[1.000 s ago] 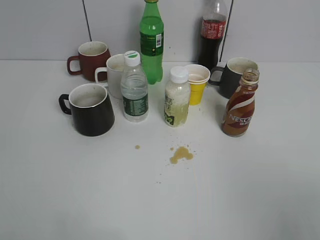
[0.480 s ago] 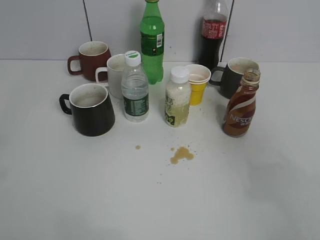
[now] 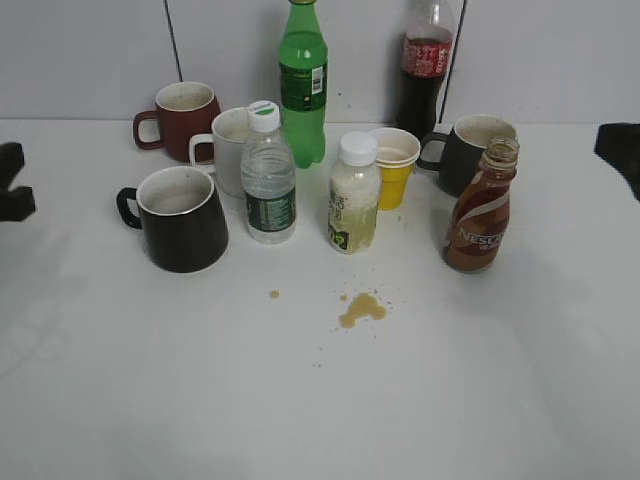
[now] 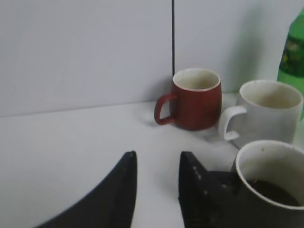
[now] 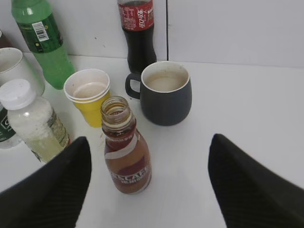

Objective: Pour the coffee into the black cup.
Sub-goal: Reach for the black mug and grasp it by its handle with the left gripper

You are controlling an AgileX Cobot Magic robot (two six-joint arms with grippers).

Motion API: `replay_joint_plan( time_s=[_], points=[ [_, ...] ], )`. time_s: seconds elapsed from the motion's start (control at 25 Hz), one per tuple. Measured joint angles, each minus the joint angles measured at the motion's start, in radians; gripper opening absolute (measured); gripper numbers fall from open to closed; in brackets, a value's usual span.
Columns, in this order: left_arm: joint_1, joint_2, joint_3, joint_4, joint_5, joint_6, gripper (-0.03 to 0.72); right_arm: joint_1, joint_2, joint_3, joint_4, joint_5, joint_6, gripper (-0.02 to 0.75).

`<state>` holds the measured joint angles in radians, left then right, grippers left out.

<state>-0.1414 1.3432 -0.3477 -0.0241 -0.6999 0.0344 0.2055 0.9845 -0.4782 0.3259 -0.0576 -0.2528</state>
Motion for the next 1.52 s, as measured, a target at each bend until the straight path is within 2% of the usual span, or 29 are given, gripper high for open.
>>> replay_joint_plan(
  time_s=[0.12, 0.36, 0.56, 0.68, 0.88, 1.16, 1.52],
  points=[
    [0.000, 0.171, 0.000, 0.014, -0.111, -0.014, 0.241, 0.062, 0.120, 0.011, -0.006, -0.147, 0.000, 0.573],
    [0.000, 0.330, 0.001, 0.115, -0.267, -0.056, 0.241, 0.179, 0.291, 0.109, -0.052, -0.474, 0.004, 0.573],
    [0.029, 0.429, 0.001, 0.169, -0.402, -0.029, 0.252, 0.197, 0.433, 0.193, -0.147, -0.703, 0.070, 0.573],
    [0.060, 0.501, -0.008, 0.242, -0.460, -0.003, 0.278, 0.197, 0.516, 0.215, -0.181, -0.801, 0.129, 0.573],
    [0.080, 0.624, -0.075, 0.315, -0.494, 0.001, 0.320, 0.198, 0.608, 0.220, -0.262, -0.887, 0.189, 0.573],
    [0.081, 0.721, -0.208, 0.370, -0.459, 0.004, 0.325, 0.198, 0.635, 0.222, -0.274, -0.943, 0.206, 0.573],
    [0.081, 0.753, -0.353, 0.424, -0.280, 0.004, 0.326, 0.198, 0.636, 0.222, -0.274, -0.987, 0.208, 0.573]
  ],
)
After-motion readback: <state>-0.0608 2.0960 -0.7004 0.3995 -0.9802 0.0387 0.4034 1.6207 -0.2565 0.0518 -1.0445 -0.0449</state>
